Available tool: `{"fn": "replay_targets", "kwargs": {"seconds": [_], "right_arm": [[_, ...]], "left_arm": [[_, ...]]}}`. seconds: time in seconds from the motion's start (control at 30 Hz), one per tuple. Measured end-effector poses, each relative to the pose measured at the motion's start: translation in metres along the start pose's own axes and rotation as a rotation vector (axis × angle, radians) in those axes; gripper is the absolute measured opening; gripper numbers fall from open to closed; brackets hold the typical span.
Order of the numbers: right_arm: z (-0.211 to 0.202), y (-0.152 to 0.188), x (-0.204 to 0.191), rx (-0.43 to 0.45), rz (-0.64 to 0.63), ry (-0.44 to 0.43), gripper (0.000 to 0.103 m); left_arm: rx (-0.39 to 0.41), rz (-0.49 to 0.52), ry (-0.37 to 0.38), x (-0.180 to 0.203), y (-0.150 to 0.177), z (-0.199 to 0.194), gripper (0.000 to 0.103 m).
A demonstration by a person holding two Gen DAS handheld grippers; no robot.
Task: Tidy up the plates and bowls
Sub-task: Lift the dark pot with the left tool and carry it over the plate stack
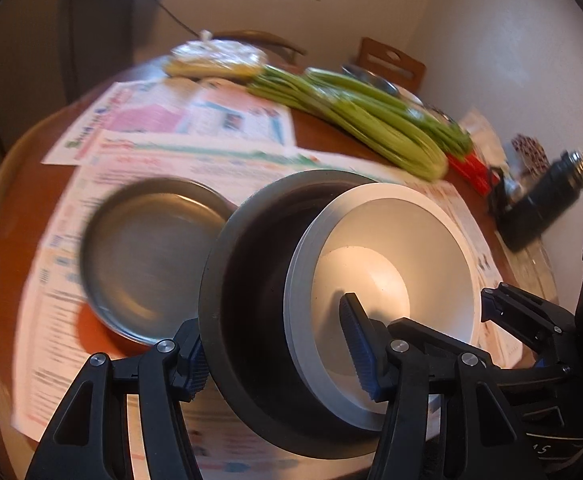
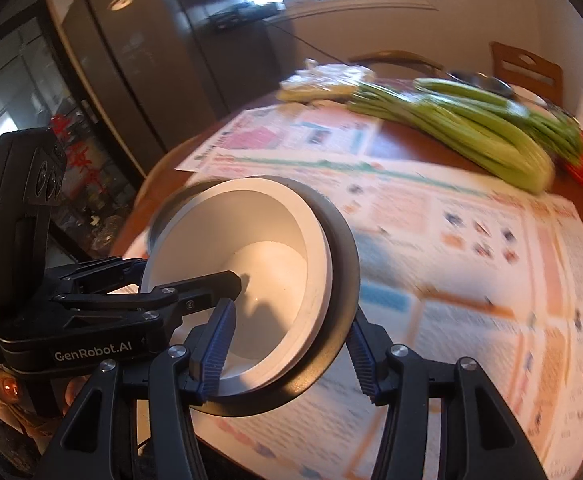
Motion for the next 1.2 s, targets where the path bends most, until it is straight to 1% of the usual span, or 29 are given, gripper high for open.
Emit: {"fn": "replay_targets", "kwargs": {"seconds": [0.1,0.23,0.47,0.67,0.8,1.03,1.2], "right_arm": [[0.011,-0.016,-0.018,0.007,-0.026,-0.023,0.055],[0.025,-0.032,-0.036,0.001,-0.048,-0.050,0.055],[0.048,-0.048,-0.055,-0.020,-0.071,-0.080,0.055],[0.063,-0.052,-0.062,-0.035,-0.078,-0.086,0.055],[0.071,-0.048,-0.063,-0.055,-0.076,-0.082,0.055],[0.085,-0.044,-0.059,-0.079,-0.056,-0.094,0.054],[0.087,-0.043,-0.057,-0.079,-0.055,-0.077,0.055]], "left_arm": [[0.024,-0.024,-0.025,-0.024,-0.012,-0.008,0.059],[0.036,-0.048,-0.056,-0.048,-0.022,-0.012,0.059],[0.034,-0.071,-0.087,-0.074,-0.030,-0.011,0.059],[0.016,-0.086,-0.098,-0.089,-0.031,-0.001,0.059],[-0.002,-0.089,-0.101,-0.094,-0.028,0.007,0.059],[-0.017,-0.093,-0.119,-0.099,-0.026,0.017,0.058],[-0.018,-0.088,-0.136,-0.100,-0.026,0.020,0.057]]}}
Point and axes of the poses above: each gripper's, at about its wrist camera, not at the fingertips, and z roughly the way its jaws point, x to its right, y to its underside, the point moved 8 cm from there along z, roughly the way its jaws point, and after that the axes turned 1 degree about z, right-handed, at the moved point
